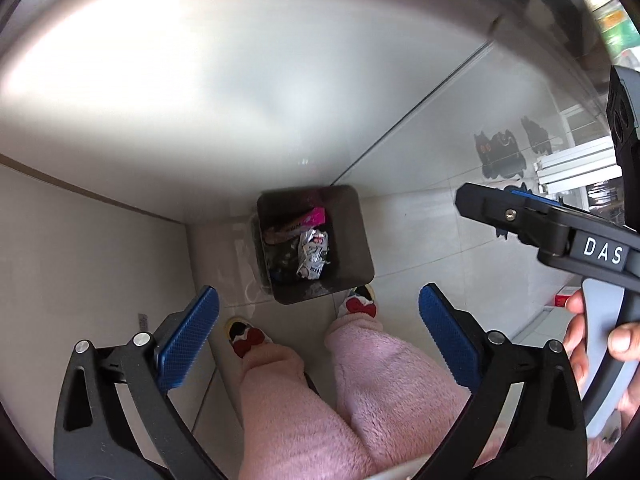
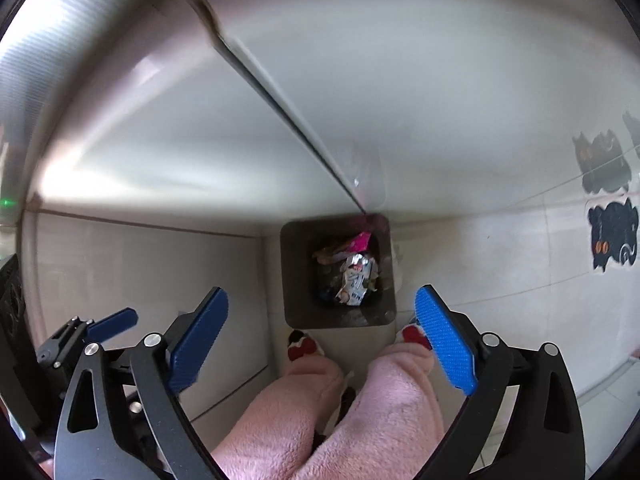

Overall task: Collect trash
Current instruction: 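Grasp the Luckin coffee carton with the left gripper while the right grasps the red candy wrapper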

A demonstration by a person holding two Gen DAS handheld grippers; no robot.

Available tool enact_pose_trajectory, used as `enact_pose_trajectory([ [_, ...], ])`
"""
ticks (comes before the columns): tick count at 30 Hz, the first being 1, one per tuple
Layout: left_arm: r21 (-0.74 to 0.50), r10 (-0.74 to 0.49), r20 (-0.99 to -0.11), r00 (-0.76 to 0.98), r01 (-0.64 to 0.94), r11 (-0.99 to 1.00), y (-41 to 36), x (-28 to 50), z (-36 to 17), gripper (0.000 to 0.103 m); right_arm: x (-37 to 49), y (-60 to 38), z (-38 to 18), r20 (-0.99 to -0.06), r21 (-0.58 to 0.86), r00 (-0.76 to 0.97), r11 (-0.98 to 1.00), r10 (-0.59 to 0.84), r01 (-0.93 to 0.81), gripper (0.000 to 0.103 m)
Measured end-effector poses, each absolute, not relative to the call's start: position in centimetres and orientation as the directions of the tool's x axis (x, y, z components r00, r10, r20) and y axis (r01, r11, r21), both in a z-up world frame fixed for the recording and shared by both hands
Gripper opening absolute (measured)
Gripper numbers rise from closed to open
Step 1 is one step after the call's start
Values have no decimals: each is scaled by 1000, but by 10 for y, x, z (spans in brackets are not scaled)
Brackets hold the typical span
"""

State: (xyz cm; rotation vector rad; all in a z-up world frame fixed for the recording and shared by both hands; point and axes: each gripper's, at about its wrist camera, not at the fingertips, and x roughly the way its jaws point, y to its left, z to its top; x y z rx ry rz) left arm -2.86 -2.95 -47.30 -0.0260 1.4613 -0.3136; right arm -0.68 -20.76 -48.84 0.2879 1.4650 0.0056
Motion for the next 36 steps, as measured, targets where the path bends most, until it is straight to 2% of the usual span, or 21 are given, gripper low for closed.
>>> enact_pose_trajectory([
  [11,-187,-245,-919,308,206,961,-4,-34,-343,95,-26,-218,-363,-952,176,277,974,132,140,99],
  [18,-140,-221,-878,424,214,967,-4,-11,-281,95,-4,-215,-296,-901,163,421,982,108,98,100],
  [24,-105,-196,-866,460,217,970,-6,28,-267,95,42,-215,-275,-873,149,478,986,96,74,100],
  [29,-88,-180,-876,447,219,972,-9,58,-279,95,80,-211,-277,-874,125,476,991,93,37,99],
  [30,-88,-181,-878,443,223,971,-11,64,-282,95,85,-209,-281,-877,118,471,993,93,22,96],
  [34,-94,-188,-886,423,234,968,-17,85,-294,95,108,-196,-305,-902,72,423,996,85,-48,62],
  [36,-95,-190,-889,416,237,967,-19,94,-299,94,115,-190,-316,-911,60,402,995,88,-80,54],
])
